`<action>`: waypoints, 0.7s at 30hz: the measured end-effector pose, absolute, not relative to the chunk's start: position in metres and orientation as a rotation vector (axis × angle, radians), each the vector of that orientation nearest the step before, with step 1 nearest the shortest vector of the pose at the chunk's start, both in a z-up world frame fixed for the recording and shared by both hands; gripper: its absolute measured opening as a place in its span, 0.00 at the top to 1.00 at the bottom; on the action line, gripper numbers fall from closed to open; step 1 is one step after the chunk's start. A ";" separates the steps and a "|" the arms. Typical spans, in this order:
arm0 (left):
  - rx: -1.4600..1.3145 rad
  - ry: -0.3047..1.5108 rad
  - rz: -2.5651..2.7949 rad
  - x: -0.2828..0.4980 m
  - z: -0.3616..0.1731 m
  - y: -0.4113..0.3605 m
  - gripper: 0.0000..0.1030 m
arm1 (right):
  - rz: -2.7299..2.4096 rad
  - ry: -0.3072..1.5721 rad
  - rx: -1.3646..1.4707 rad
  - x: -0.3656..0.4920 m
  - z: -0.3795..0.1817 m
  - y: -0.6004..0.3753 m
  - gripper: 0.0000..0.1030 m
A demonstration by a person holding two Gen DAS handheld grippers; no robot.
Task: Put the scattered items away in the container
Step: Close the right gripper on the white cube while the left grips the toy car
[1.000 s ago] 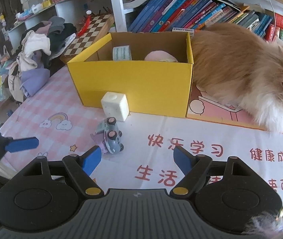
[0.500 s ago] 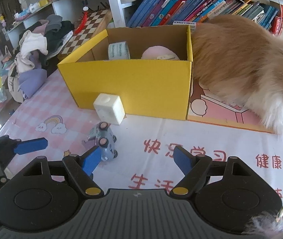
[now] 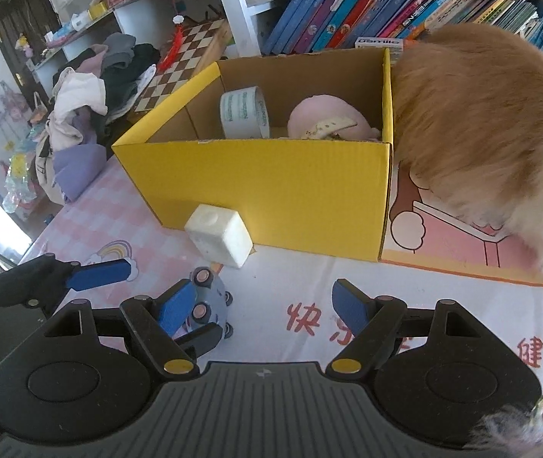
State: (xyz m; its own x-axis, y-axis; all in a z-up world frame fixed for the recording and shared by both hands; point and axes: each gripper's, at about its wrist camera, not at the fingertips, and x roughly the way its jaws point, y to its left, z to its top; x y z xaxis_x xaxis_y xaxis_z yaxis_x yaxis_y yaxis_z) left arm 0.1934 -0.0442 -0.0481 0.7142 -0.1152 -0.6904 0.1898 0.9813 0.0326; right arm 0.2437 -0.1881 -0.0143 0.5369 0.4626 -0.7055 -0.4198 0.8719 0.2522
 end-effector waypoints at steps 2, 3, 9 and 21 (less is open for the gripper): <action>0.097 0.765 -0.165 0.197 -0.050 -0.044 0.05 | 0.531 0.858 0.062 0.248 -0.015 -0.189 0.24; 0.095 0.768 -0.163 0.199 -0.051 -0.044 0.05 | 0.534 0.861 0.066 0.251 -0.015 -0.189 0.24; 0.083 0.772 -0.159 0.206 -0.054 -0.045 0.06 | 0.553 0.887 0.091 0.263 -0.020 -0.188 0.24; 0.052 0.776 -0.154 0.212 -0.060 -0.049 0.06 | 0.608 0.964 0.128 0.289 -0.029 -0.177 0.26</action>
State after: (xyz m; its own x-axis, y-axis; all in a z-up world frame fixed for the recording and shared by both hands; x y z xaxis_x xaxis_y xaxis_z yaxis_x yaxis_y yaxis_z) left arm 0.2124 -0.0485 -0.0600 0.7030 -0.1189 -0.7011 0.1573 0.9875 -0.0097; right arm 0.2890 -0.1766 -0.0289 0.4187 0.5385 -0.7312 -0.4278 0.8272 0.3642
